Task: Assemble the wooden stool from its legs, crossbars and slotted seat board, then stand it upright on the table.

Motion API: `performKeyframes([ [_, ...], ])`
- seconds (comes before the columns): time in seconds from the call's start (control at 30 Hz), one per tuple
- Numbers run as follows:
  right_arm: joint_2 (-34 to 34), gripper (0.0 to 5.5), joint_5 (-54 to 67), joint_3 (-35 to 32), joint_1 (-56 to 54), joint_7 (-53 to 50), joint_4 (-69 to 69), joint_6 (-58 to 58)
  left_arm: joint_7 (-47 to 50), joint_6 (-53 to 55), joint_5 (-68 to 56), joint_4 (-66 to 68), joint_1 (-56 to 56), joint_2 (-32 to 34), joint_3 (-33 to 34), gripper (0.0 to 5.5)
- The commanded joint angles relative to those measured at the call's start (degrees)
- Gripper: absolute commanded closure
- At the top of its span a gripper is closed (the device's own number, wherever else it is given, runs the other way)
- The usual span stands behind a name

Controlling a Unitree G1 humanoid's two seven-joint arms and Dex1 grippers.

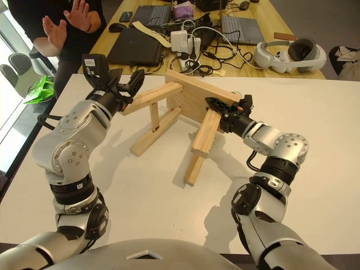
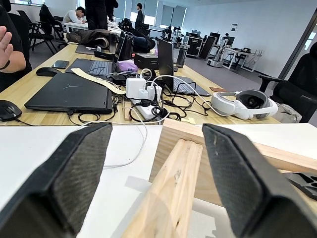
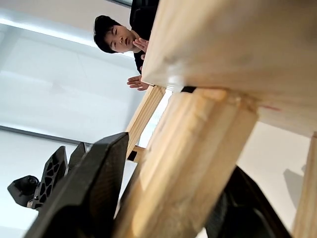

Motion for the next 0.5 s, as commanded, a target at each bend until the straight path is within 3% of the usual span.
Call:
performKeyframes([
  [0.03, -2.51, 3.50, -7.06, 7.49, 5.05, -1.16, -4.65, -9.30, -0.29, 0.15, 0.53, 0.42, -1.24, 0.46, 0.04, 2.11],
  [0.27, -5.34, 3.50, -10.44, 18.48, 8.35, 2.25, -8.94, -21.65, -0.02, -0.23, 0.76, 0.03, -1.11, 0.54, 0.63, 2.11],
  [0.5, -13.94, 3.52, -20.82, 34.80, 12.69, 10.34, -13.90, -39.38, 0.27, -1.10, 1.11, 0.05, -1.34, 1.35, 2.26, 2.11],
])
